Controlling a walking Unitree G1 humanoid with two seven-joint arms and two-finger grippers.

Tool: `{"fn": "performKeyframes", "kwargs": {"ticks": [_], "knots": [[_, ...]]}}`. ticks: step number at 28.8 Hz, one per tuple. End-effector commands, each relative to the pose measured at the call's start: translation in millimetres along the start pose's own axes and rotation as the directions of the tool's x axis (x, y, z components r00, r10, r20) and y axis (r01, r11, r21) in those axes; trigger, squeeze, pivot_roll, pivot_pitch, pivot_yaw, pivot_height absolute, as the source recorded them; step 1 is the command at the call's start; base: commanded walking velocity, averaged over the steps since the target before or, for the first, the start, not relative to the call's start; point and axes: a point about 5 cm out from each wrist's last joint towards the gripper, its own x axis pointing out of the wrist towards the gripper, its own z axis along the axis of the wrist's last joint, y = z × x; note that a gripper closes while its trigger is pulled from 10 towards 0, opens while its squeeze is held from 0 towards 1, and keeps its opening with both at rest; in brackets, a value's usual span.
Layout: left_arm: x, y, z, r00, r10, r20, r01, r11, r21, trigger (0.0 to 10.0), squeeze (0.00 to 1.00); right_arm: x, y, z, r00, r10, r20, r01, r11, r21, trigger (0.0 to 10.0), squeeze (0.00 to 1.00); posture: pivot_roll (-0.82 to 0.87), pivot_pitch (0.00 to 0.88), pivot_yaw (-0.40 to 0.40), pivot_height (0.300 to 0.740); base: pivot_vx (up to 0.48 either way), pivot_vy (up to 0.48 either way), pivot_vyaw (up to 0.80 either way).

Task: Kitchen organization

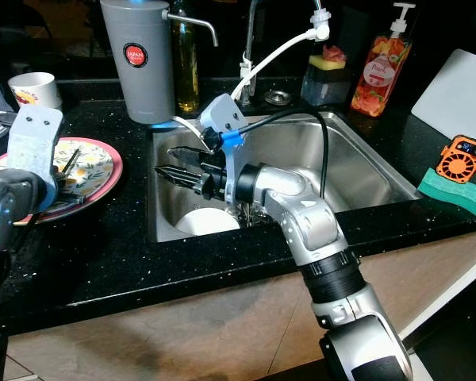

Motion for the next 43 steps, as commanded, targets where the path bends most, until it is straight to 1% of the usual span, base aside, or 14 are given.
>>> {"fn": "performKeyframes", "kwargs": {"ticks": [1,9,13,14,15,16,19,22,23,25,33,34,39,43], "knots": [[2.2,-5.8,2,1.000,-0.014,0.019,0.014,1.000,-0.018,0.0,0.00,0.5,-2.4,4,1.000,-0.006,0.008,0.006,1.000,-0.025,10.0,0.00,-0.03,0.098,-0.061,0.740,0.000,0.000,0.00],[-6.7,-25.3,34,0.955,-0.115,0.273,0.148,0.984,-0.104,0.0,0.00,-1.1,-16.9,7,0.990,-0.135,0.031,0.135,0.991,-0.004,10.0,0.00,-0.03,0.102,-0.062,0.740,0.000,0.000,0.00],[-15.4,-49.7,46,0.876,-0.262,0.405,0.316,0.946,-0.073,0.0,0.00,-6.8,-37.3,10,0.950,-0.306,0.062,0.304,0.952,0.042,10.0,0.00,-0.03,0.102,-0.059,0.740,0.000,0.000,0.00],[-20.6,-60.1,49,0.839,-0.328,0.434,0.392,0.918,-0.063,0.0,0.00,-9.1,-42.5,10,0.935,-0.349,0.065,0.345,0.936,0.063,10.0,0.00,-0.03,0.102,-0.059,0.740,0.000,0.000,0.00],[-33.6,-80.2,54,0.742,-0.460,0.487,0.548,0.836,-0.045,0.0,0.00,-13.9,-52.3,9,0.898,-0.436,0.060,0.429,0.898,0.100,10.0,0.00,-0.02,0.103,-0.054,0.740,0.000,0.000,0.00],[-33.6,-80.2,54,0.742,-0.460,0.487,0.548,0.836,-0.045,0.0,0.00,-13.9,-52.3,9,0.898,-0.436,0.060,0.429,0.898,0.100,10.0,0.00,-0.02,0.103,-0.054,0.740,0.000,0.000,0.00],[-55.4,-106.2,58,0.558,-0.620,0.551,0.727,0.686,0.037,0.0,0.00,-24.7,-69.3,6,0.813,-0.581,0.042,0.568,0.807,0.159,10.0,0.00,-0.02,0.103,-0.047,0.740,0.000,0.000,0.00],[-61.1,-114.5,55,0.455,-0.659,0.599,0.773,0.626,0.101,0.0,0.00,-31.5,-76.2,6,0.779,-0.626,0.047,0.596,0.761,0.258,10.0,0.02,-0.03,0.104,-0.042,0.740,0.000,0.000,0.00],[-62.3,-115.8,53,0.429,-0.669,0.607,0.801,0.592,0.087,0.0,0.00,-31.3,-74.9,7,0.786,-0.616,0.054,0.573,0.758,0.312,10.0,1.00,-0.03,0.104,-0.040,0.740,0.000,0.000,0.00],[-66.3,-117.7,50,0.376,-0.699,0.609,0.833,0.542,0.108,0.0,0.00,-29.9,-72.0,8,0.801,-0.596,0.061,0.536,0.759,0.369,10.0,1.00,-0.03,0.104,-0.038,0.740,0.000,0.000,0.00],[-62.6,-112.1,47,0.391,-0.698,0.600,0.825,0.555,0.108,0.0,0.00,-22.0,-64.8,9,0.851,-0.520,0.066,0.412,0.741,0.530,10.0,1.00,-0.02,0.102,-0.036,0.740,0.000,0.000,0.00],[-62.0,-110.5,46,0.388,-0.699,0.601,0.825,0.554,0.110,0.0,0.00,-18.8,-61.3,12,0.869,-0.488,0.083,0.349,0.723,0.596,10.0,0.05,-0.02,0.102,-0.035,0.740,0.000,0.000,0.00],[-58.5,-105.7,46,0.392,-0.682,0.617,0.823,0.560,0.096,0.0,0.00,-14.9,-53.6,16,0.895,-0.430,0.120,0.236,0.684,0.691,10.0,0.00,-0.02,0.098,-0.035,0.740,0.000,0.000,0.00],[-52.2,-98.9,47,0.441,-0.635,0.634,0.790,0.610,0.060,0.0,0.00,-14.2,-48.1,19,0.910,-0.385,0.157,0.160,0.673,0.722,10.0,0.00,-0.02,0.093,-0.033,0.740,0.000,0.000,0.00]]}}
